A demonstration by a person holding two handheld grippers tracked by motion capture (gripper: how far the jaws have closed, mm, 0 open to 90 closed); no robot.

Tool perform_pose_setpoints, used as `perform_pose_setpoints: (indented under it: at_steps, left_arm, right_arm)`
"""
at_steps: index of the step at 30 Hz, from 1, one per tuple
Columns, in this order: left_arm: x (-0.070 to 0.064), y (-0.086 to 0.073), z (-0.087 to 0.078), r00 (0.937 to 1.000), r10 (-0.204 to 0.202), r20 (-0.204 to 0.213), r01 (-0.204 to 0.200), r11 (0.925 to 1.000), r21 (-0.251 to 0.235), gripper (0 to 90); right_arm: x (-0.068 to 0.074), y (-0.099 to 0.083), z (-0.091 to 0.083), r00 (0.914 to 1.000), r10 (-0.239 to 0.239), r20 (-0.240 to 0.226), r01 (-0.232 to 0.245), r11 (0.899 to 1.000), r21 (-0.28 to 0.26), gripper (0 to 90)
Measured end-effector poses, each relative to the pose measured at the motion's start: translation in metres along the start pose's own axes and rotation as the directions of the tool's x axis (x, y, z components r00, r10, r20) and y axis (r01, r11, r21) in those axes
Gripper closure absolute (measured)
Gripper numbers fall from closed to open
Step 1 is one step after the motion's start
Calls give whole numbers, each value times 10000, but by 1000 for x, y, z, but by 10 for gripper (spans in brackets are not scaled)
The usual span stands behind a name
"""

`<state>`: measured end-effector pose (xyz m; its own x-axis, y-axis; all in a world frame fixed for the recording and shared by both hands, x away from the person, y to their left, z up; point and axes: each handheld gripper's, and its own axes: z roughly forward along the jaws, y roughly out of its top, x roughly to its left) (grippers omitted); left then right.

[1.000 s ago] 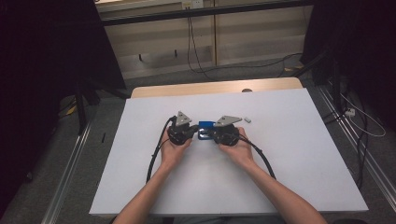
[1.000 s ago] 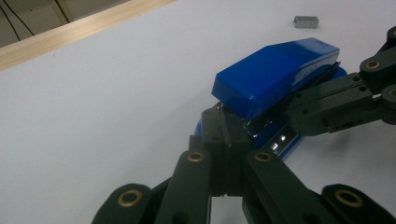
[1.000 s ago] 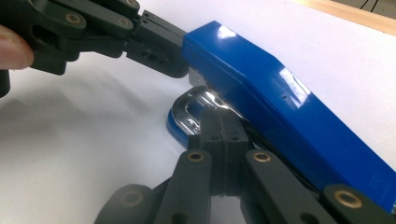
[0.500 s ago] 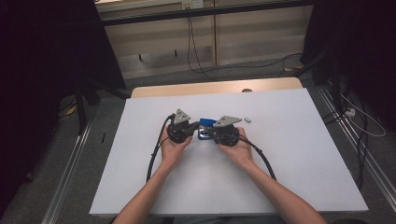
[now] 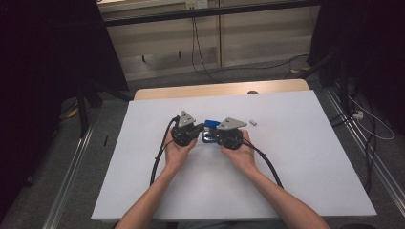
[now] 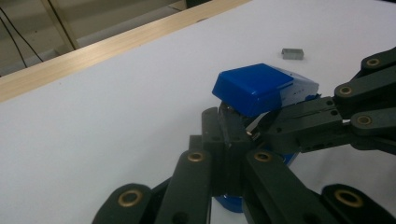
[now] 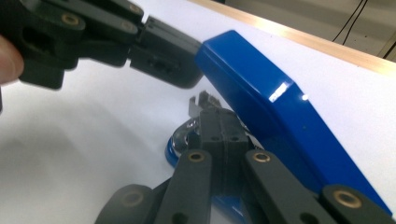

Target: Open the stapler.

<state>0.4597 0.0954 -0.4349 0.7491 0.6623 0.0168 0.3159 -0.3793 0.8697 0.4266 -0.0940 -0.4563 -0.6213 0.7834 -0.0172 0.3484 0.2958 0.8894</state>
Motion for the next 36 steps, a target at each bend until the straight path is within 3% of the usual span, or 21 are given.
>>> perform_pose_setpoints:
  at_steps: [3,15,25,28,36]
  left_arm:
    - [0,0,0,10000,-4,-8,4,10000,-15,900]
    - [0,-1,1,9998,-212,-8,212,9998,30,900]
    - [-1,-2,7,9997,-117,204,111,9996,272,900]
    - [-4,0,8,9998,212,-60,-209,9988,435,900]
    - [-4,-2,10,9998,218,37,-219,9990,401,900]
  right_arm:
    - [2,0,2,10000,-80,-3,80,9999,142,900]
    - [5,1,4,9989,-74,459,84,9997,-223,900]
    - [1,2,2,9982,-167,574,177,9997,-171,900]
    - [0,3,0,9981,-124,605,138,9996,-238,900]
    - [0,3,2,9981,-36,623,55,9995,-299,900]
